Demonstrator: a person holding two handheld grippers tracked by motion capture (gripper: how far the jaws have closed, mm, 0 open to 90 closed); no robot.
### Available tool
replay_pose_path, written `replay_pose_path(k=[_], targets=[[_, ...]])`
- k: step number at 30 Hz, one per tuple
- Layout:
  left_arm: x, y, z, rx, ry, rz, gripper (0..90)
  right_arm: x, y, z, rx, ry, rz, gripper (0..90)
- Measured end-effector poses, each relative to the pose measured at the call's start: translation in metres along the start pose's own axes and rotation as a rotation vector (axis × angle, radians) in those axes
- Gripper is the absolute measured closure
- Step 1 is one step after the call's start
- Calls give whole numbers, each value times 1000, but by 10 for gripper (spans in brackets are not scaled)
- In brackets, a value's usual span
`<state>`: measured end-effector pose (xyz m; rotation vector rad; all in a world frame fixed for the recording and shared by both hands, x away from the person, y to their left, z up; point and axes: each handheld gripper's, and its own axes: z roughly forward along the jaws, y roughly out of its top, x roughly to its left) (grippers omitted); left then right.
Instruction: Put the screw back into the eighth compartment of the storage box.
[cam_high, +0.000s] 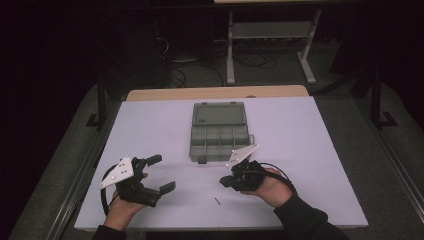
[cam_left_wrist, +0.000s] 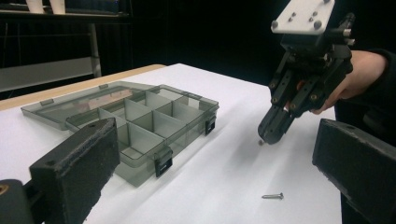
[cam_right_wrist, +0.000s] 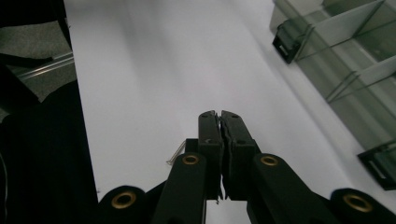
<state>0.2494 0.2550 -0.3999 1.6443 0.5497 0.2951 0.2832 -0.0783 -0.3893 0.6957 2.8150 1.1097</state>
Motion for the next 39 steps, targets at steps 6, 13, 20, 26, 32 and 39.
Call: replay_pose_path(k=[6, 13, 20, 26, 32, 39], targets=[[0, 0, 0, 0, 0, 0, 1, -7, 5, -11, -23, -34, 9, 866], [0, 0, 0, 0, 0, 0, 1, -14, 9, -22, -55, -45, 48, 867], [0, 0, 0, -1, 0, -3, 1, -25, 14, -29, -69, -71, 65, 867], [0, 0, 0, -1, 0, -1, 1, -36, 17, -34, -83, -95, 84, 866], [0, -1, 1, 0, -1, -3, 1, -49, 18, -35, -94, -113, 112, 867], [1, -1, 0, 4, 1, -3, 1, -60, 21, -35, -116, -134, 130, 867]])
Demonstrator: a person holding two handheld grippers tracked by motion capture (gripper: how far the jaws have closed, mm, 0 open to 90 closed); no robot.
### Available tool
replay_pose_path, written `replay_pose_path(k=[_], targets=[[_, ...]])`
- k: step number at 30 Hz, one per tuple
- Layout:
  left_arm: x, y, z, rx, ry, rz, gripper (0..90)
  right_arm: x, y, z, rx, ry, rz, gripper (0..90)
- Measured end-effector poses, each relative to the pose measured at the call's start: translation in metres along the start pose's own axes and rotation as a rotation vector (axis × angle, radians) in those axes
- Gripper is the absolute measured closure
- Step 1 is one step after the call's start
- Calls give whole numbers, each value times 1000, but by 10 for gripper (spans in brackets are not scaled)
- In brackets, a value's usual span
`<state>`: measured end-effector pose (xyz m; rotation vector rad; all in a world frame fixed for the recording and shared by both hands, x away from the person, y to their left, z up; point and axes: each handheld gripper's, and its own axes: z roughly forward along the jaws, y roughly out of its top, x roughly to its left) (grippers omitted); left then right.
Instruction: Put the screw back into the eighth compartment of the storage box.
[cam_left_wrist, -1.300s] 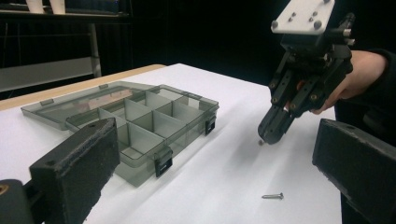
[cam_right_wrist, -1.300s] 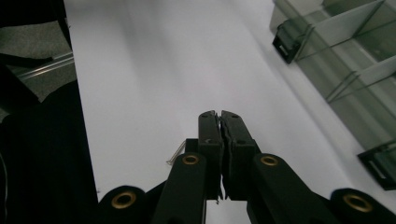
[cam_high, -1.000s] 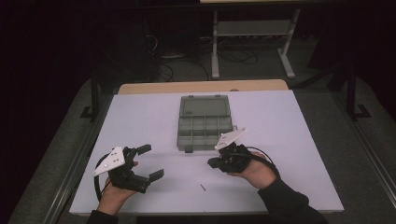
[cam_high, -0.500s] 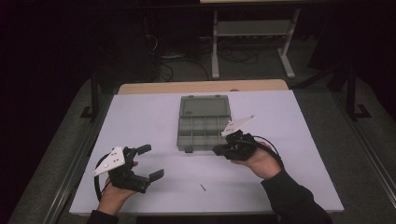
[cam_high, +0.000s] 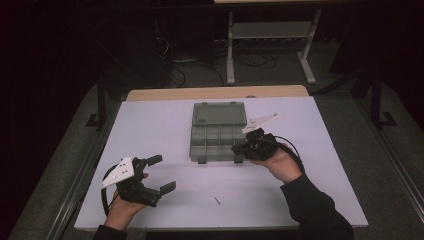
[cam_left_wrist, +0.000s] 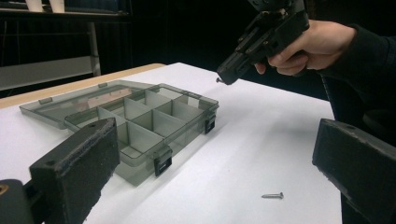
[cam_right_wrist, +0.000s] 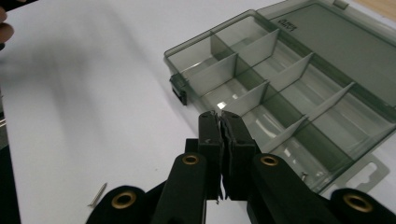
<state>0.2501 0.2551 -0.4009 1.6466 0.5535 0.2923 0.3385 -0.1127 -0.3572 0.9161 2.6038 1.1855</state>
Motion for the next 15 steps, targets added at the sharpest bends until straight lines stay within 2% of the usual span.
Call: replay_pose_path(k=[3, 5, 8, 15], targets=[[0, 0, 0, -6, 0, 0, 1, -4, 1, 0, -4, -10, -1, 867], [0, 0, 0, -6, 0, 1, 1, -6, 2, 0, -3, -16, 21, 867], [0, 0, 0, -1, 1, 2, 1, -11, 3, 1, -4, -32, 24, 866], [0, 0, 0, -4, 0, 2, 1, -24, 1, 11, 26, -105, 41, 866]])
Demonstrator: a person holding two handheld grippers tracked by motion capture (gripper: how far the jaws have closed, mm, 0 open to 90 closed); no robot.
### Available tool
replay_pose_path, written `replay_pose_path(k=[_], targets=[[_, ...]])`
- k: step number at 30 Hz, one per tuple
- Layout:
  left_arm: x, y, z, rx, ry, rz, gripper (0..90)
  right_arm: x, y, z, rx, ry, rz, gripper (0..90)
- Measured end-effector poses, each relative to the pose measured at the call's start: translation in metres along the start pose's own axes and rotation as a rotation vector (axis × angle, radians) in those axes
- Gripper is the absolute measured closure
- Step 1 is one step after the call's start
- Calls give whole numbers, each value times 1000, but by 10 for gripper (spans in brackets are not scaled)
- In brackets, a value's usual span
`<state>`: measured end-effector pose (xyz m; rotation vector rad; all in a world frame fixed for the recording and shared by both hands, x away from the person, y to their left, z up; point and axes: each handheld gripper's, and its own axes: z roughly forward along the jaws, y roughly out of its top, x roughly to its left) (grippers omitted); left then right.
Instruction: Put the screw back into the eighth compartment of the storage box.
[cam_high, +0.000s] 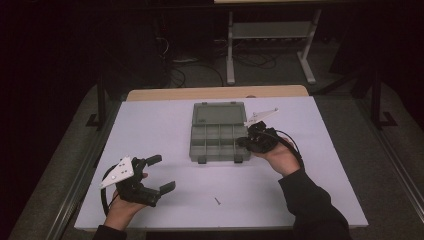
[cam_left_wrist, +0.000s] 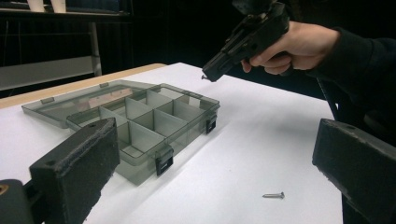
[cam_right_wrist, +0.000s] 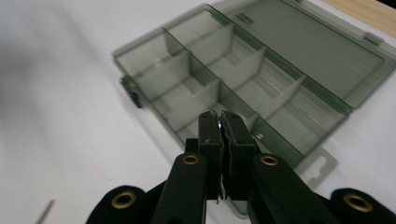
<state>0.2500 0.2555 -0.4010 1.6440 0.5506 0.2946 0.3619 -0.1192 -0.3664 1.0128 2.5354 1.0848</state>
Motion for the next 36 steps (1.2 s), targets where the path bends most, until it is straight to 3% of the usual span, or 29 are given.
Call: replay_pose_path(k=[12, 28, 36], targets=[[-1, 0, 0, -2, 2, -3, 1, -13, -5, 15, 48, -51, 17, 866], [0, 0, -1, -4, 3, -2, 1, -19, -11, 36, 105, -62, 13, 866], [0, 0, -1, -2, 2, -3, 1, -20, -12, 38, 112, -63, 9, 864]])
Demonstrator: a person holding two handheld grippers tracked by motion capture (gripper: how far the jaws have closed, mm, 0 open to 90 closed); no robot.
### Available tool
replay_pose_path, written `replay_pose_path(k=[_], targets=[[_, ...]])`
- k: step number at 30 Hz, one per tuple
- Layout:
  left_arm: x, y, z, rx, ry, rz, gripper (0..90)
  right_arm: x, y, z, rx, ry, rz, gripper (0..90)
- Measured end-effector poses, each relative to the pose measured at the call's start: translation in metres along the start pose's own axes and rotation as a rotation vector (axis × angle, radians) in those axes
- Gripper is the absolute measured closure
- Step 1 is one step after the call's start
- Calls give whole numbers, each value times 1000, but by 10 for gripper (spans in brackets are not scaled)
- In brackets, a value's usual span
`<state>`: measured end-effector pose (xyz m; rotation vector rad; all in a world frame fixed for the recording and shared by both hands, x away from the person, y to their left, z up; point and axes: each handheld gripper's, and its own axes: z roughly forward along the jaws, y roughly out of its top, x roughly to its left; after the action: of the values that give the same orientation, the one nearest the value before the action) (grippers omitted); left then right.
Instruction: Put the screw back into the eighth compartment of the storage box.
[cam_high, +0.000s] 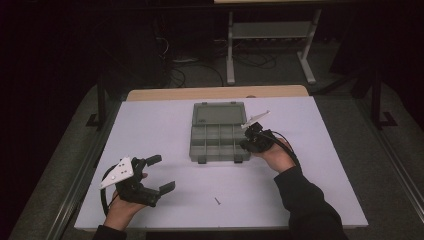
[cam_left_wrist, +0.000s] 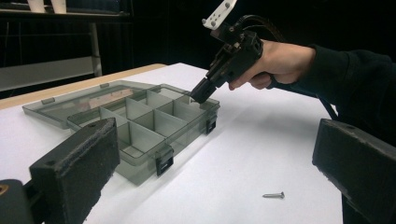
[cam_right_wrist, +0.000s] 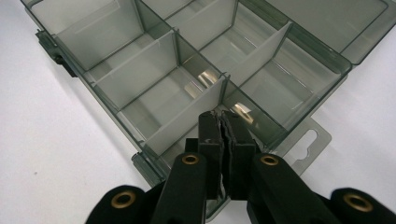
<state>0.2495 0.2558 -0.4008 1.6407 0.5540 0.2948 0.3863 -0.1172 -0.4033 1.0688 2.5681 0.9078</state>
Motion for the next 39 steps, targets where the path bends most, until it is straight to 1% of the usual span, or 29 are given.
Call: replay_pose_path(k=[1, 2, 3, 4, 5, 6, 7, 8, 9, 10, 11, 14, 17, 18, 24, 25, 26, 28, 30, 31, 34, 36, 39], targets=[[0, 0, 0, 1, 1, 1, 1, 0, 0, -1, -9, 5, 1, 772], [0, 0, 0, -2, 0, -1, 1, 0, 1, -1, -16, 5, -4, 718], [0, 0, 0, -1, 0, 0, 1, 0, 1, -1, -16, 5, -4, 718], [0, 0, 0, -1, 1, 0, 1, 1, 1, -4, -30, 11, 2, 573], [0, 0, 0, -1, 1, 0, 1, 1, 1, -5, -41, 9, 9, 513], [0, 0, 0, -1, 0, -1, 1, 1, 1, -7, -40, 11, 36, 470], [0, 0, 0, -1, 0, 0, 1, 1, 1, -7, -40, 11, 36, 470], [0, 0, 0, 0, 0, 0, 1, 0, 2, -9, -55, 23, 55, 350], [0, 0, 0, 0, 0, 0, 1, 0, 2, -9, -55, 23, 55, 350], [0, 0, 0, 0, -1, 0, 1, -1, 2, -11, -69, 27, 81, 205], [0, 0, 0, -1, 0, -2, 1, -1, 2, -11, -75, 12, 90, 147], [0, 0, 0, -1, -1, 0, 1, -1, 1, -15, -87, 12, 88, 116], [0, 0, -1, -1, -1, 1, 1, 1, 1, -20, -97, 21, 89, 111], [0, 0, -1, -2, -1, 5, 1, 3, 1, -22, -100, 24, 82, 112], [1, 1, -1, -4, -2, 9, 1, 17, -1, -30, -98, 38, 35, 111], [1, 1, -1, -1, -3, 8, 1, 20, -1, -32, -98, 41, 30, 112], [1, 1, -1, -1, -3, 8, 1, 20, -1, -32, -98, 41, 30, 112], [0, 1, -1, -1, -3, 8, 1, 28, -2, -34, -109, 56, 0, 112], [0, 1, -1, 1, -3, 7, 1, 30, -3, -35, -105, 57, -4, 112], [0, 1, -1, 0, -1, 7, 1, 35, -4, -37, -107, 67, -19, 112], [1, 1, -1, 0, -2, 10, 1, 39, -6, -38, -112, 71, -29, 112], [1, 1, -1, 0, -3, 12, 1, 46, -8, -40, -109, 89, -30, 112], [0, 1, -1, -1, -2, 7, 1, 50, -10, -41, -115, 97, -36, 114]])
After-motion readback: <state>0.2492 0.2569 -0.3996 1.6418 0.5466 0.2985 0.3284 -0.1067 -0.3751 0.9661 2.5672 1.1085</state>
